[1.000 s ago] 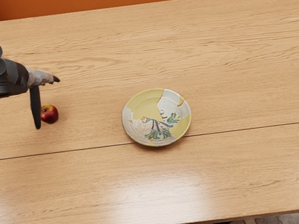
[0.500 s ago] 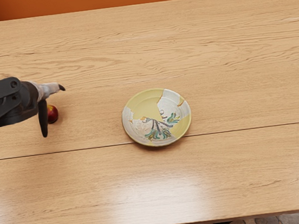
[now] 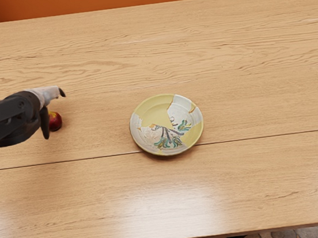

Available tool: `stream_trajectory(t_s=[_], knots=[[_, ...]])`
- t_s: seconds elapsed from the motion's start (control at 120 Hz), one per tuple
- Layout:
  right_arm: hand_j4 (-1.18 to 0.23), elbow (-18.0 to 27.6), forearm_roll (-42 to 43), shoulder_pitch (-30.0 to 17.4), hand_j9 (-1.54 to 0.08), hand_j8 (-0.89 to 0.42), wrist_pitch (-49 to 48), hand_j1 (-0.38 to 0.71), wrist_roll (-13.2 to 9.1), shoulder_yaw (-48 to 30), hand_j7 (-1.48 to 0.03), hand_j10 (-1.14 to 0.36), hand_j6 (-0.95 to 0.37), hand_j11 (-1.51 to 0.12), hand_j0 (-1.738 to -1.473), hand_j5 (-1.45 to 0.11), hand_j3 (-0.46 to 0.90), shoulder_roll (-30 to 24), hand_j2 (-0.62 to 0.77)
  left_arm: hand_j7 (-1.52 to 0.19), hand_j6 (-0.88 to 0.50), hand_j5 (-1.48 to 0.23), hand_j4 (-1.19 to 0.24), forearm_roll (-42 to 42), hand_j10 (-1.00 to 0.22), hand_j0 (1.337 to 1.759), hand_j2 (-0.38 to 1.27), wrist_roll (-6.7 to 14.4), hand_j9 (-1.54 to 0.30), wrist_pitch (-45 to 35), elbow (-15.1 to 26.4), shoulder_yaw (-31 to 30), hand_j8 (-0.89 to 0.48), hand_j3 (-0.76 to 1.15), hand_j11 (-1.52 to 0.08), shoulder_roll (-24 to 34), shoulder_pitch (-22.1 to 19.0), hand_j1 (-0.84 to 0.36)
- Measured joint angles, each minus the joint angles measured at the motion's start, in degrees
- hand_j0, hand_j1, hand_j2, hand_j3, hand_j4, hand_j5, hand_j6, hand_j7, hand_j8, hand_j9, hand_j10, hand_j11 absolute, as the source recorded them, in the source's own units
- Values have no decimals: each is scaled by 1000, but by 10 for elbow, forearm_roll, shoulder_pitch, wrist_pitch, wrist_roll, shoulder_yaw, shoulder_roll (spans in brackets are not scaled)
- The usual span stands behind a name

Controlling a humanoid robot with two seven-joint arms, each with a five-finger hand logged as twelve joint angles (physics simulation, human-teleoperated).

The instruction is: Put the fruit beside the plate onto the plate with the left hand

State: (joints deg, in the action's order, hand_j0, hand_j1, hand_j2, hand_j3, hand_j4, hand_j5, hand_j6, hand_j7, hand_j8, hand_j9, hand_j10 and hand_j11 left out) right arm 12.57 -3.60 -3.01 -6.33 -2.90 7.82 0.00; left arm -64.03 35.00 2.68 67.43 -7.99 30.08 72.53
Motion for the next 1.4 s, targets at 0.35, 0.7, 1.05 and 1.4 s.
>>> stream_trajectory(t_s=[0.35,0.7,1.05,1.4], knots=[[-12,0,0,0,-16,-12,0,-334,0,0,-16,-12,-12,-16,-1658,-16,0,0,-3,-353,-277,-354,-276,-4,-275,1658,57,0,-353,-2,-2,-1,-277,0,-353,0,-5,25],[-13,0,0,0,-16,-12,0,-334,0,0,-16,-12,-12,-16,-1658,-16,0,0,-3,-451,-352,-452,-351,-28,-350,1658,73,0,-451,-30,-5,-1,-351,0,-451,-1,-23,-65],[-13,0,0,0,-17,-13,0,-334,0,0,-17,-13,-13,-17,-1658,-17,0,0,-3,-507,-390,-508,-389,-53,-390,1657,76,0,-506,-57,-6,-1,-391,0,-505,-6,-43,-107],[-13,0,0,0,-16,-13,0,-334,0,0,-16,-13,-12,-16,-1658,-16,0,0,-3,-694,-493,-684,-545,-55,-538,1657,136,0,-697,-54,-2,0,-531,0,-696,-7,-43,-269]])
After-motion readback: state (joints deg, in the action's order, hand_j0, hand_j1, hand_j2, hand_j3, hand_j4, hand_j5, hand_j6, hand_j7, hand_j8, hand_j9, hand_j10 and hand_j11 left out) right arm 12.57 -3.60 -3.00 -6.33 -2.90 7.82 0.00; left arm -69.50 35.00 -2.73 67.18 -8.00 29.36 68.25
